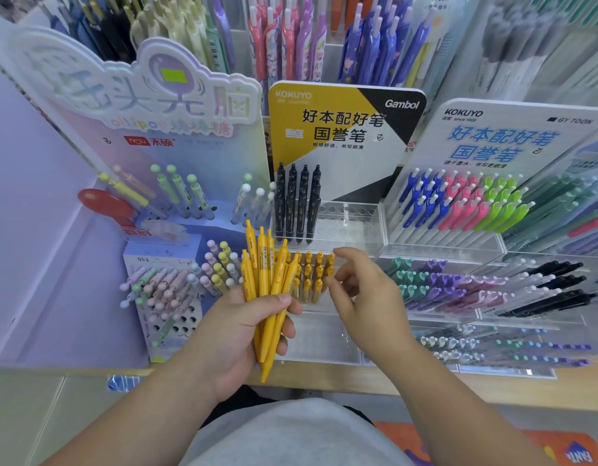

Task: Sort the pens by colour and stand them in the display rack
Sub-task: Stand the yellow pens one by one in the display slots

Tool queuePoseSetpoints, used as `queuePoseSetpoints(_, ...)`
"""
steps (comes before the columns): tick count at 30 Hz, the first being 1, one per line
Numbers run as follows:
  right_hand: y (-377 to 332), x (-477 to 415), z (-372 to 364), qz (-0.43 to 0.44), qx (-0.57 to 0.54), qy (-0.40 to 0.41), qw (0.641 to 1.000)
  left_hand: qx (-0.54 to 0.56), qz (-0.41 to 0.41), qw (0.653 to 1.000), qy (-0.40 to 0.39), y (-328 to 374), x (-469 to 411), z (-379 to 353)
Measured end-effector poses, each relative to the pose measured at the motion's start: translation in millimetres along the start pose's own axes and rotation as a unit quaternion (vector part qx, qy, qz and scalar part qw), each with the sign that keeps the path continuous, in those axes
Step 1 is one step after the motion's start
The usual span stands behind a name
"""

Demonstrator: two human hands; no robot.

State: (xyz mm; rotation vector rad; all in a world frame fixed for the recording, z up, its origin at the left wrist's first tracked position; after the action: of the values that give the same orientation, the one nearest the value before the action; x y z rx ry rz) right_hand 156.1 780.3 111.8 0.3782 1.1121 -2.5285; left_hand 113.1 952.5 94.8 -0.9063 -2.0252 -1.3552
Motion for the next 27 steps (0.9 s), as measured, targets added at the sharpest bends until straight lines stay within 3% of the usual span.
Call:
queuePoseSetpoints(3,-10,0,12,-0.07,-0.156,0.043,0.984,-0.025,0.002,0.999,-0.022,-2,-1,-8)
queuePoseSetpoints(6,-19,2,2,-0.17,-0.37,0.027,0.913,-0.049,0.005,0.998,-0.047,-6,-2,-20)
queuePoseSetpoints(10,-22,5,3,-0.182,-0.374,0.01,0.91,-0.101,-0.006,0.992,-0.071,-9,-1,-34)
queuePoseSetpoints(15,-2,10,24,-0.22,-0.408,0.088,0.882,-0.062,0.0,0.998,-0.012,-11,-10,-21)
queuePoseSetpoints(19,8,3,59,-0.179,-0.335,0.147,0.913,-0.031,0.002,0.998,0.052,-13,-14,1)
queuePoseSetpoints(23,-2,-4,69,-0.089,-0.169,0.123,0.974,-0.023,0.001,0.998,0.062,-15,-14,9)
queuePoseSetpoints(27,-21,-9,61,0.018,-0.034,0.085,0.996,-0.017,-0.003,0.998,0.056,-17,-12,10)
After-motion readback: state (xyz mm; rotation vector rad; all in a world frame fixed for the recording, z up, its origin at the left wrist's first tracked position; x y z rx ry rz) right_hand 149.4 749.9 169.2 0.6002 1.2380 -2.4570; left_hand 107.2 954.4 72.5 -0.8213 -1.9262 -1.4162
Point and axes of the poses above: each hand's wrist, its own x-axis away from the middle knuckle, its own z-axis out of the back of the hand, y = z × x, the point moved 10 cm from there along -x, towards the middle knuckle, and after that the axes turned 15 degrees about z, right-handed, at the moved point
